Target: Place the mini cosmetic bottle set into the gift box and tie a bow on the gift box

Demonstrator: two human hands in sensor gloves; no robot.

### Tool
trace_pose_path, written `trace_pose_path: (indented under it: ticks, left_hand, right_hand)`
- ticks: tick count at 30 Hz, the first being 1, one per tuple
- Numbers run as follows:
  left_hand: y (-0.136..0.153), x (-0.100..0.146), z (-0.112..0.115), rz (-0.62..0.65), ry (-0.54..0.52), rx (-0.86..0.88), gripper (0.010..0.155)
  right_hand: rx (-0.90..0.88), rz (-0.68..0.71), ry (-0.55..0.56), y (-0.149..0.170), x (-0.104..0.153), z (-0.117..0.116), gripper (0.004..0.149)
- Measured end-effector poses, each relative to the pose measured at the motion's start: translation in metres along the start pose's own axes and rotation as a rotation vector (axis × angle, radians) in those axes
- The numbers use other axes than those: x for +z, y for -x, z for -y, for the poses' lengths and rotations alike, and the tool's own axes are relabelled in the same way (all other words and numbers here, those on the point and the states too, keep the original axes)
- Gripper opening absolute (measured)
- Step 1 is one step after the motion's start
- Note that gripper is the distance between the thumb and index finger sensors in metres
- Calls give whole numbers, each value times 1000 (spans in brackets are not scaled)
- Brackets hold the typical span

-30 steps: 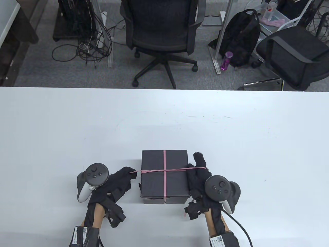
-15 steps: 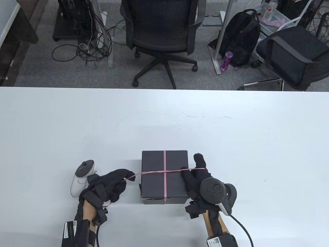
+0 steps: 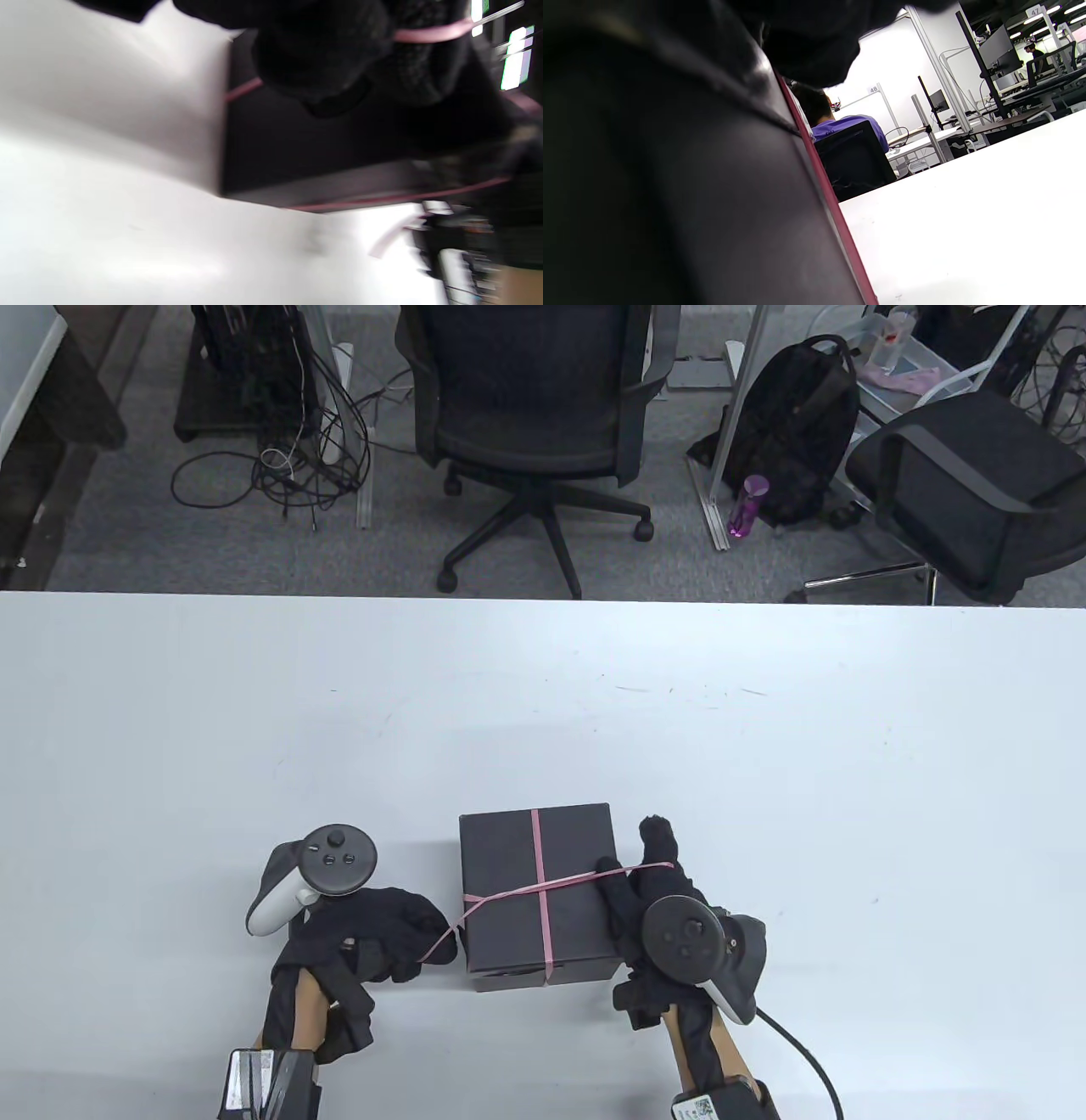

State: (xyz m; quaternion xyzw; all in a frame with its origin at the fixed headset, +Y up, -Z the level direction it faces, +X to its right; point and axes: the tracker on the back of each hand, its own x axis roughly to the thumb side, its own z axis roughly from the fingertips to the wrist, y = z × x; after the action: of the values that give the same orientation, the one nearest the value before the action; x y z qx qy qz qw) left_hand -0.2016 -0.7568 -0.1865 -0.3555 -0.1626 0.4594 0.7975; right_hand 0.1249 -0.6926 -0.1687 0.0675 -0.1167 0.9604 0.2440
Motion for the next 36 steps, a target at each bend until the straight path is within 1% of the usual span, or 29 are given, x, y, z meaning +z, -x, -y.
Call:
trace_pose_path:
  ticks: [1,2,3,5,6,8,10,11,12,13,15,16,17,18,20,21,23,25,28,30,33,36]
  left_hand:
    - [0,-1,1,41,15,42,47]
    - [0,-3,3,127,50,126,47]
    - [0,-5,5,181,77,192,48]
    - [-3,-12,11,327,136,371,51]
    - [-4,-15,14,380,141,449,52]
    - [-9,-19,19,441,166,590,52]
    - [-16,-21,21,477,173,665,55]
    - [-21,-21,22,491,169,672,56]
    - [-27,-20,22,480,147,660,57]
    - [-33,-17,21,435,103,627,57]
    - [-46,-13,18,361,-22,523,58]
    - [-56,-10,15,313,-102,447,58]
    - [-63,-9,14,274,-157,392,58]
    - [-73,-8,12,239,-215,311,57]
    - [-88,-9,13,151,-300,177,57]
    - [-94,-10,14,98,-355,104,57]
    - [-104,-14,18,32,-439,6,57]
    - [-110,-17,21,-1,-466,-60,57]
    - [-118,-20,27,-86,-508,-162,56]
    - [-122,-21,29,-135,-516,-227,55]
    - [-127,-22,34,-156,-545,-300,56]
    - [-129,-21,39,-155,-583,-420,57]
  right_hand:
    - [0,0,1,0,0,0,72]
    - [2,1,3,-1,0,0,72]
    - [8,1,3,-1,0,0,72]
    - [16,1,9,-2,0,0,72]
    - [20,3,12,-2,1,0,72]
    - [30,10,19,-3,2,0,72]
    - [56,23,31,-4,2,1,73]
    - [66,32,33,-5,2,1,73]
    - [77,37,37,-7,3,1,73]
    - [95,51,39,-8,3,2,73]
    - [161,78,44,-13,3,5,77]
    - [229,109,51,-16,4,7,79]
    - [276,137,66,-18,4,10,80]
    - [304,164,93,-21,6,13,79]
    - [294,233,108,-27,7,18,73]
    - [265,266,93,-30,7,21,70]
    - [206,329,45,-35,8,25,65]
    - [164,365,3,-40,9,27,63]
    - [53,386,-124,-48,7,32,60]
    - [-12,394,-163,-54,5,34,57]
    - [-44,405,-124,-63,1,34,53]
    - [4,346,-69,-69,-7,32,48]
